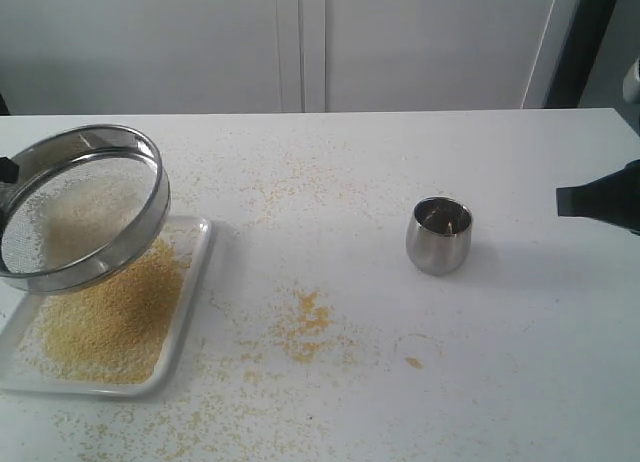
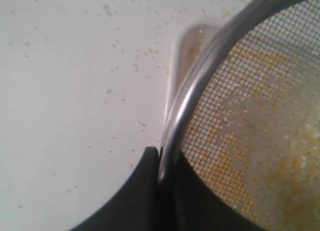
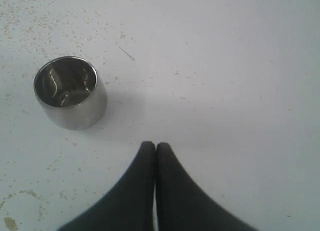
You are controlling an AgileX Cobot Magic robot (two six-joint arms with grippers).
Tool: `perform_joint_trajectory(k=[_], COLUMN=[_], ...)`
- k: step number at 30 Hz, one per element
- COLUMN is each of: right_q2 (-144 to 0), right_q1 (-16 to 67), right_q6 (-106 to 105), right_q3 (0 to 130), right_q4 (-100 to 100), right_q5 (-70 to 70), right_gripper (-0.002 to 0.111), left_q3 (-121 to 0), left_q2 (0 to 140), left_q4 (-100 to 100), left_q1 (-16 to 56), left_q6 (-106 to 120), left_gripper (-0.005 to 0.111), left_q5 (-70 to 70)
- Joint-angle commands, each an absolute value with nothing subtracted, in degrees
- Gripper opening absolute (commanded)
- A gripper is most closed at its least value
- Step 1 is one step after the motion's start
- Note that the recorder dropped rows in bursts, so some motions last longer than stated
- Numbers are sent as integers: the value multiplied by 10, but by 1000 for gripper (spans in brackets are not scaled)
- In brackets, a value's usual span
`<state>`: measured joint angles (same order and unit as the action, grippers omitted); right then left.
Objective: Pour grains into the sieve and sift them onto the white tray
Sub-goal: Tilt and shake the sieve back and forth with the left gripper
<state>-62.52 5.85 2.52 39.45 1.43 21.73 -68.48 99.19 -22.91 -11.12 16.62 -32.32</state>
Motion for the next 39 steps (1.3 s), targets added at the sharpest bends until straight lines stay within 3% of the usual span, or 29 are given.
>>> perform_joint_trajectory(k=[1,5,9,14,19,25,29,35,39], right_q2=[-621,-621,-621,-621,-621,-621,-621,-621,-621], right_q1=[56,56,56,56,56,56,56,56,56], right_q6=[27,27,27,27,27,27,27,27,27], right_q3=[392,392,392,392,392,392,392,392,392], right_q4=[16,16,16,16,16,16,16,16,16], right_q5=[211,211,211,211,211,209,209,209,209], right_gripper=[0,0,0,0,0,0,0,0,0], left_q3=[-688,-688,-688,-688,-688,-688,-688,-688,-688], left_q2=[984,984,982,982,982,981,981,981,980], left_q4=[-210,-191,-158,-73,-78,-111,-188,-189,-218], left_q1=[-82,-109,-65,-90,-37,-66,-37,-102,-71], left_q6=[222,56,228,40,177,13,209,67,186], left_gripper=[0,0,0,0,0,0,0,0,0], left_q5=[-352,-316,-355,-338,-380,-336,-376,-344,-388])
